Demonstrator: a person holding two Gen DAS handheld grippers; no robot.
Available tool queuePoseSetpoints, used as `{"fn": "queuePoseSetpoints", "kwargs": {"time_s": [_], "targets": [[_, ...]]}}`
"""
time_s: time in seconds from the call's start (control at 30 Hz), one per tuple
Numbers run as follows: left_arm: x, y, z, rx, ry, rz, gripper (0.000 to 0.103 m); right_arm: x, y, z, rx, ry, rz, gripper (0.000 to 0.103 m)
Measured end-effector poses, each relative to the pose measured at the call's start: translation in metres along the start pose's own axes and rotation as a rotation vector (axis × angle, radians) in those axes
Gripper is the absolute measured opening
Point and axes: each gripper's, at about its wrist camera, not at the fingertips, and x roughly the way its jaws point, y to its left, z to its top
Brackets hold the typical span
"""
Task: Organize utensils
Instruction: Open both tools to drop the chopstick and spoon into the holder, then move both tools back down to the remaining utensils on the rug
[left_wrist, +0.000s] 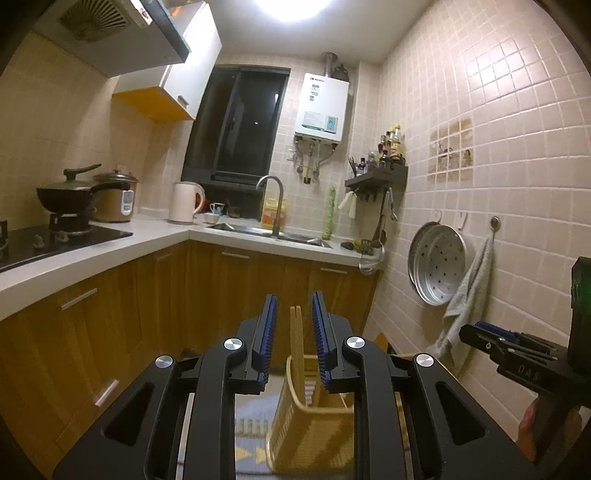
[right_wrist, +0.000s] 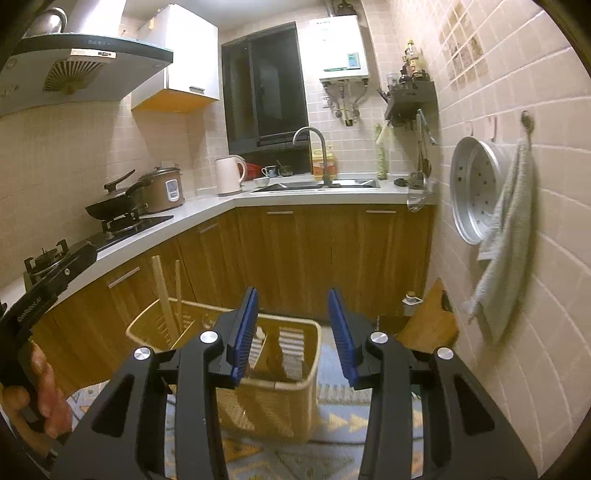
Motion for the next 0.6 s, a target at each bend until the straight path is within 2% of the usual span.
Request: {"fn": "queuePoseSetpoints", "kwargs": {"time_s": [0.1, 0.23, 0.37, 0.43, 0.53, 0.6], "targets": [[-0.017, 0.001, 0.004, -0.011, 0.029, -0.028, 0.022, -0.020, 0.005, 0.001, -0.005, 0.022, -0.015, 0.036], [-0.038, -0.005, 0.003, 0.008, 0.112, -0.067, 0.024, -0.043, 0.013, -0.002, -0.003, 0.083, -0.021, 0.036], [-0.050, -0.011, -0.013, 0.020, 0.285, -0.107, 0.025, -0.057, 0.024, -0.016, -0.022, 0.189, -0.066, 0.036], [-0.054, -0.011, -0.027, 0.028, 0.367, -0.121, 0.025, -0.061, 0.032, -0.029, -0.050, 0.280, -0.100, 0.036], [-0.059, -0.011, -0.057, 0.039, 0.512, -0.132, 0.025, -0.062, 0.038, -0.051, -0.056, 0.398, -0.111, 0.036], [-0.060, -0.008, -0.078, 0.011, 0.622, -0.141, 0.025, -0.061, 0.036, -0.068, -0.018, 0.473, -0.081, 0.036]]}}
